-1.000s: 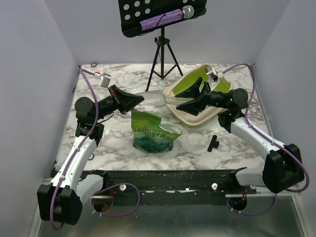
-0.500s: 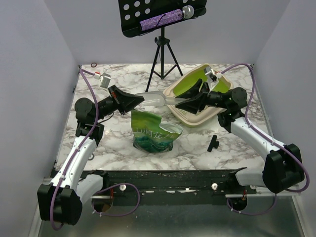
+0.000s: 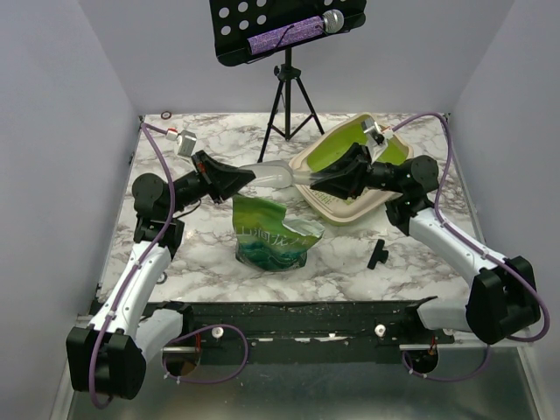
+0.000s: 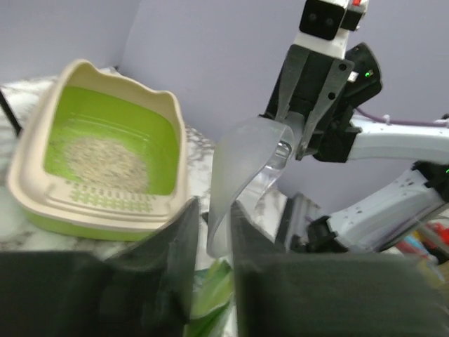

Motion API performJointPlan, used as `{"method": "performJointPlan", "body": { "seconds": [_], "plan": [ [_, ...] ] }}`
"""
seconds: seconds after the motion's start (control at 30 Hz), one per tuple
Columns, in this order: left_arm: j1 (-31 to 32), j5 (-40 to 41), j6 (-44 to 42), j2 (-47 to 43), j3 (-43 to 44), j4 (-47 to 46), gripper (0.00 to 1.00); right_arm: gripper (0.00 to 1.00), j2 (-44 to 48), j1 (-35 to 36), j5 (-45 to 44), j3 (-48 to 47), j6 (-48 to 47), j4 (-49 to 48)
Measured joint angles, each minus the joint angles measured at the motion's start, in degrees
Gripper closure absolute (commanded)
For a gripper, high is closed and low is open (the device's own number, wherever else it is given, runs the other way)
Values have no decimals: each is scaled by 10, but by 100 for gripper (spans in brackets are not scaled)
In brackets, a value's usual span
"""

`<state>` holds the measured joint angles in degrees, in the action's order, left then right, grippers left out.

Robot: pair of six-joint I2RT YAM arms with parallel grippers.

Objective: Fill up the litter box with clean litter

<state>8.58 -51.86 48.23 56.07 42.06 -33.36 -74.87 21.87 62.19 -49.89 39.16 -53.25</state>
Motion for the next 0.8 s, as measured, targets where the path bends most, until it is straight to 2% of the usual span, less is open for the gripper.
{"method": "performJointPlan", "body": {
  "seconds": [0.07,0.13,0.3,0.4,0.53,0.63,0.8],
  "plan": [
    [0,0,-2,-1,0,4,35,99,4,1,-2,0,0,5],
    [0,-2,-10,-3,-3,6,30,99,16,1,-8,0,-5,21],
    [0,-17,-27,-17,-5,7,25,100,89,1,-57,-4,-57,145],
    [3,-29,-59,-36,-1,32,25,99,149,1,-111,-26,-104,266],
    [26,-36,-160,-38,45,147,24,99,222,1,-193,-64,-152,429],
    [71,-10,-292,-38,95,291,23,100,257,1,-241,-97,-180,541],
    [96,36,-422,-39,116,413,21,99,294,2,-281,-114,-208,665]
  ]
}}
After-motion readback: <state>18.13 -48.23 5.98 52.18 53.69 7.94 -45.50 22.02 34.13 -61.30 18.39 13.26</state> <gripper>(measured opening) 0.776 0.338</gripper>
